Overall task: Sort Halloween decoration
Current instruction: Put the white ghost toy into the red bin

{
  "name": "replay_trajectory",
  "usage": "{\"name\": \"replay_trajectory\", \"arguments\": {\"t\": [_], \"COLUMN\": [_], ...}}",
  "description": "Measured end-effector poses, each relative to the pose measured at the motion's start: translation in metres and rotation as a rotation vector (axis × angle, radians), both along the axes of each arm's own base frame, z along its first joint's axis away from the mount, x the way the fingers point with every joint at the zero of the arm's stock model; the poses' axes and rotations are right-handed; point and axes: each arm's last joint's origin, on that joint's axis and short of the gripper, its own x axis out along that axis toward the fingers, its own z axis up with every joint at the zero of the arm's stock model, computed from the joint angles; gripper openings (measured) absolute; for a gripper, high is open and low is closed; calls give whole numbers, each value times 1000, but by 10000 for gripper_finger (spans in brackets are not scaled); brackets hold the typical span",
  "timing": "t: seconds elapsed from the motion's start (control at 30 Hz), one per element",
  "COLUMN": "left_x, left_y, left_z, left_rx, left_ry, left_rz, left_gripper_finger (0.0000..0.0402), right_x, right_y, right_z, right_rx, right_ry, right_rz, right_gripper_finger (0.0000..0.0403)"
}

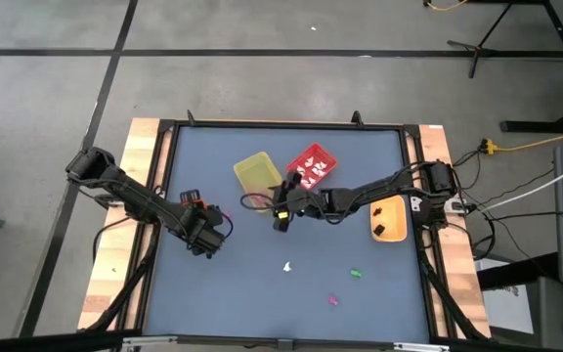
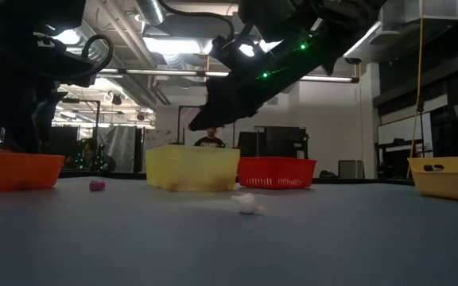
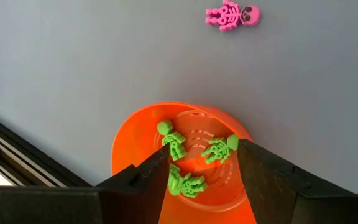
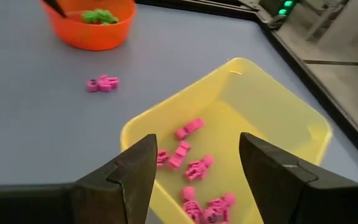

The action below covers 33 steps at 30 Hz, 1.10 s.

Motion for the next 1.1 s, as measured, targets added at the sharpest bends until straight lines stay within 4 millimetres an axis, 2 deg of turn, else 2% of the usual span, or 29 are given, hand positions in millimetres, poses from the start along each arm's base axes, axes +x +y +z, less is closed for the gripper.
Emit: {"name": "replay_trajectory", "arguments": {"t": [0.13,0.27,0.43,0.67,0.93,1.1], "left_x": [0,0,0,0,0,0], "left_y": [0,0,0,0,0,0], "left_z": [0,0,0,0,0,0], "left_rx": [0,0,0,0,0,-1], "left_ry": [0,0,0,0,0,-2], "left_rz": [0,0,0,0,0,0], "left_gripper_finger": [173,173,173,173,173,173], "right_x": [1,1,0,-7,-26,-41], "right_y": [3,6,22,68,132,162], "right_z": [-1,-1,-1,-1,-1,-2], "right_rx": [48,184,263,252,254,198], "right_ry": [1,-20,-37,-25,-9,-11], "right_rz": [75,117,107,207,355,346], "right_gripper_finger": [227,227,227,227,227,227]}}
